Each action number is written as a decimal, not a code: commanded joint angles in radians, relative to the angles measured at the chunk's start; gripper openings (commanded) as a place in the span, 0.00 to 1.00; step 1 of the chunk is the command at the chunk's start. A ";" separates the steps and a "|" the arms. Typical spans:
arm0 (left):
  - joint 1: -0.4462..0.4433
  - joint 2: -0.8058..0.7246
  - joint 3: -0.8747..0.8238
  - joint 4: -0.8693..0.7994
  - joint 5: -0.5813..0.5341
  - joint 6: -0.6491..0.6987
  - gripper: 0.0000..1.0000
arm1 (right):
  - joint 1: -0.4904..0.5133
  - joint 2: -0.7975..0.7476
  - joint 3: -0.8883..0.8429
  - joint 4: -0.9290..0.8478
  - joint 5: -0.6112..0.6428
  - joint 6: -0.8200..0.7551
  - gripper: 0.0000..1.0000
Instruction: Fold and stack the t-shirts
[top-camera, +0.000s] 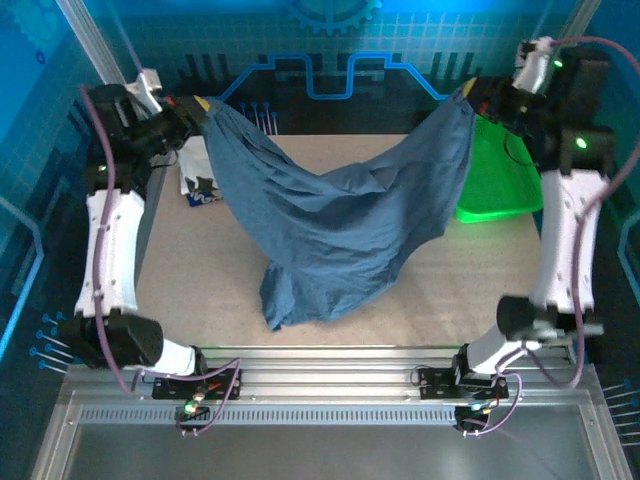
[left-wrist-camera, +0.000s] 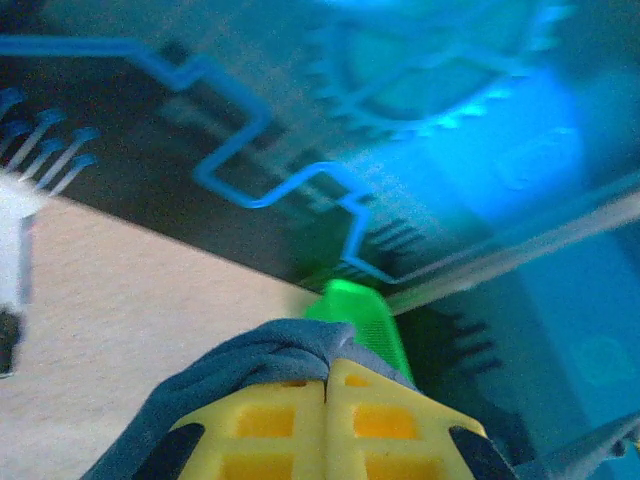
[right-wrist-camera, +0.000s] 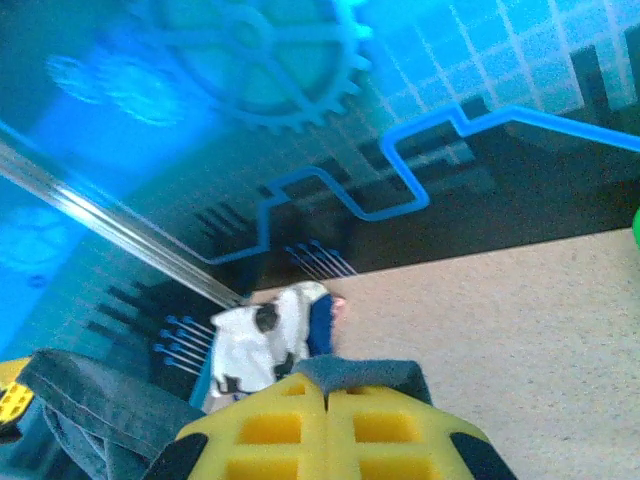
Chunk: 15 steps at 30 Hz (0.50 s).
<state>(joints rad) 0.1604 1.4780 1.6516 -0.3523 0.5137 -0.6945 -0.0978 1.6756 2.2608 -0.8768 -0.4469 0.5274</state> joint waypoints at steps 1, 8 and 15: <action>-0.001 0.116 -0.047 0.120 -0.129 0.091 0.02 | 0.081 0.262 0.198 -0.050 0.130 -0.120 0.00; 0.036 0.403 0.235 -0.108 -0.188 0.143 0.99 | 0.183 0.687 0.628 -0.051 0.231 -0.074 0.78; 0.033 0.115 0.020 -0.220 -0.236 0.238 0.99 | 0.416 0.246 0.001 -0.212 0.418 -0.257 1.00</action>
<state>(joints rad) 0.1955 1.7699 1.7355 -0.4992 0.3016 -0.5240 0.2066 2.1994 2.4733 -1.0096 -0.0975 0.3477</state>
